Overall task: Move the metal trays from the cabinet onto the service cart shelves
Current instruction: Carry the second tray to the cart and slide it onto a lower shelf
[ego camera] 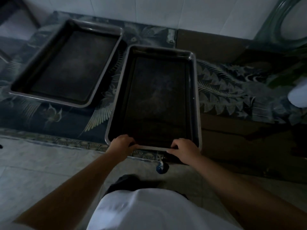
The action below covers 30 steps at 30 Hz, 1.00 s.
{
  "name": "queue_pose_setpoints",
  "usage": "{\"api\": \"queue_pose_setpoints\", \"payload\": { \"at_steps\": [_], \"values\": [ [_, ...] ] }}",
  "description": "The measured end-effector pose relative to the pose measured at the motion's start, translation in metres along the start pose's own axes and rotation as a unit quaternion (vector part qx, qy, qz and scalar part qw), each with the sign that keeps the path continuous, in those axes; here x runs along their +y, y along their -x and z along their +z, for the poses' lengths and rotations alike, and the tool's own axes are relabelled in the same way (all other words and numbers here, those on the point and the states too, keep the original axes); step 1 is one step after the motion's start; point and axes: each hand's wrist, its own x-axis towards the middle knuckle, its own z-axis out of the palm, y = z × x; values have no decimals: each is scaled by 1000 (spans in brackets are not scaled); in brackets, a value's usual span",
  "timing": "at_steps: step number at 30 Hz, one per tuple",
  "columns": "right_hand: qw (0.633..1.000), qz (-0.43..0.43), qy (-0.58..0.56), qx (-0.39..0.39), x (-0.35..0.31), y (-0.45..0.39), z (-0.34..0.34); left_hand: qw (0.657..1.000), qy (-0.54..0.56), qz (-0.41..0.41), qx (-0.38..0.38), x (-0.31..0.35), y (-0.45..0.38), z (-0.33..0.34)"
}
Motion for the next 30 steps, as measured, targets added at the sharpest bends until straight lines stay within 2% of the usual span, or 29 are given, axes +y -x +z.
{"api": "queue_pose_setpoints", "payload": {
  "at_steps": [6, 9, 11, 13, 16, 19, 21, 23, 26, 30],
  "values": [
    [1000, -28, -8, -4, 6, 26, 22, 1000, 2, 0, 7, -4, 26, 20],
    [998, -17, -2, -52, 4, 17, 11, 999, 14, 1, -31, -5, 18, 13],
    [998, -5, -4, -56, 2, 6, -2, 999, 17, 18, -47, -8, 8, 4],
    [1000, 3, -19, -1, 2, -13, -19, 999, 5, 40, -8, -14, -8, -13],
    [991, 18, -17, 131, 9, -52, -51, 992, 20, 55, 110, -26, -43, -47],
    [966, 108, 12, 236, 25, -93, -76, 980, 69, -14, 186, -41, -85, -78],
    [950, 191, -60, 240, 36, -117, -84, 970, 122, -106, 181, -49, -116, -94],
    [925, 256, -168, 225, 47, -140, -90, 953, 196, -182, 142, -54, -146, -108],
    [896, 296, -224, 242, 58, -163, -99, 943, 244, -208, 94, -58, -179, -119],
    [842, 307, -348, 275, 72, -174, -95, 909, 332, -207, 146, -61, -194, -107]
  ]
}}
